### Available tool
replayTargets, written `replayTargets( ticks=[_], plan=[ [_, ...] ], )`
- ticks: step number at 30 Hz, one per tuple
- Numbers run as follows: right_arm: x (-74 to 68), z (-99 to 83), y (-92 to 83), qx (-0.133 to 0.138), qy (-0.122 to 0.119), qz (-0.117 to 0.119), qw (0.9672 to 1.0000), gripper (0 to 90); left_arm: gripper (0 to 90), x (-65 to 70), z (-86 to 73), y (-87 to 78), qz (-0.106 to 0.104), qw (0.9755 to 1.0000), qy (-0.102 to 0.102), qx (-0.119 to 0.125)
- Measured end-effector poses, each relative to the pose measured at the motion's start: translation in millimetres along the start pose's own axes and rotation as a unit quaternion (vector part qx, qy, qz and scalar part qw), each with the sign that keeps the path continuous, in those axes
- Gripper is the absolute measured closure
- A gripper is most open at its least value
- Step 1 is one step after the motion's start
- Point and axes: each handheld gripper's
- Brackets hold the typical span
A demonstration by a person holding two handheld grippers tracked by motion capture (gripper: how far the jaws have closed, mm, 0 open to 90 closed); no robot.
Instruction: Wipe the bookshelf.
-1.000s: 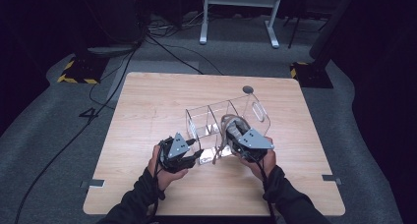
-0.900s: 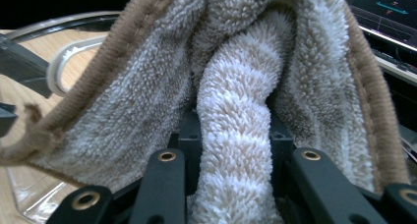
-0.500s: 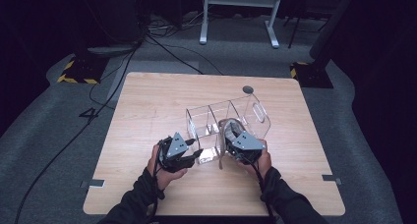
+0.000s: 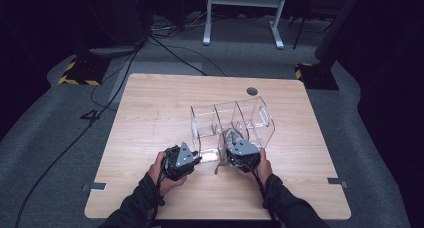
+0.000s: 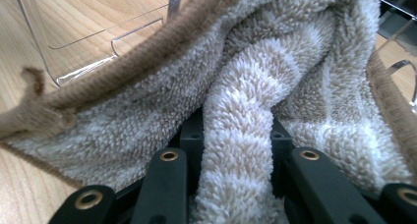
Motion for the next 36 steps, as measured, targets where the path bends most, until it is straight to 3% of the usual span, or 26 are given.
replayTargets(
  ticks=[3, 6, 7, 8, 10, 15, 18, 19, 20, 21, 24, 26, 27, 36],
  plan=[
    [-0.5, 0.0, -0.3, 0.0, -0.001, -0.002, 1.0, 70.9, 61.6, -1.1, 2.2, -5.4, 0.008, 0.9998, -0.004, 0.02],
    [0.0, -1.5, -1.5, 0.0, 0.004, 0.004, 1.0, 70.9, 50.2, -1.2, 1.6, -7.3, 0.012, 0.9996, -0.008, 0.023],
    [0.0, -1.5, -1.5, 0.0, 0.004, 0.004, 1.0, 70.9, 50.2, -1.6, 1.9, -8.1, 0.016, 0.9995, -0.009, 0.026],
    [-0.8, -0.7, -3.1, -0.002, -0.001, 0.0, 1.0, 70.6, 45.2, -2.7, 3.5, -9.7, 0.019, 0.999, -0.02, 0.034],
    [-0.9, 0.3, -4.9, 0.001, 0.002, -0.004, 1.0, 70.3, 42.5, -2.7, 4.9, -11.1, 0.021, 0.9986, -0.024, 0.042],
    [5.5, 16.3, -24.4, 0.039, 0.009, -0.022, 0.999, 70.0, 31.8, 2.5, 16.3, -14.6, 0.04, 0.9971, -0.02, 0.062],
    [11.9, 28.9, -40.3, 0.073, 0.013, -0.038, 0.9965, 70.0, 31.6, 1.4, 20.9, -15.0, 0.04, 0.9964, -0.025, 0.071],
    [13.8, 33.5, -45.7, 0.085, 0.015, -0.043, 0.9954, 69.9, 32.0, -0.1, 23.3, -14.8, 0.038, 0.996, -0.036, 0.072],
    [13.8, 33.5, -45.7, 0.085, 0.015, -0.043, 0.9954, 69.9, 34.0, -0.1, 23.3, -14.8, 0.038, 0.996, -0.036, 0.072],
    [16.8, 43.7, -56.0, 0.105, 0.013, -0.055, 0.9929, 69.8, 34.9, -0.9, 24.4, -14.3, 0.041, 0.9958, -0.036, 0.073],
    [19.1, 49.9, -60.2, 0.116, 0.015, -0.063, 0.9911, 69.8, 39.4, -3.2, 26.8, -13.0, 0.042, 0.9953, -0.047, 0.073],
    [20.3, 52.8, -57.0, 0.108, 0.012, -0.063, 0.9921, 69.6, 49.3, -5.7, 27.2, -12.9, 0.044, 0.9949, -0.05, 0.075],
    [20.4, 52.1, -50.0, 0.096, 0.007, -0.064, 0.9933, 69.5, 52.8, -9.5, 26.5, -13.0, 0.033, 0.9948, -0.055, 0.078],
    [16.1, 38.2, -26.0, 0.064, 0.013, -0.055, 0.9964, 70.3, 49.2, -9.2, 27.8, -10.6, 0.041, 0.995, -0.051, 0.075]
  ],
)
Point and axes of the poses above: each handheld gripper's, and its own axes: y roughly forward along the jaws, z roughly out of its top, x roughly to its right, and after that the axes turned 7 degrees about -x, right-handed
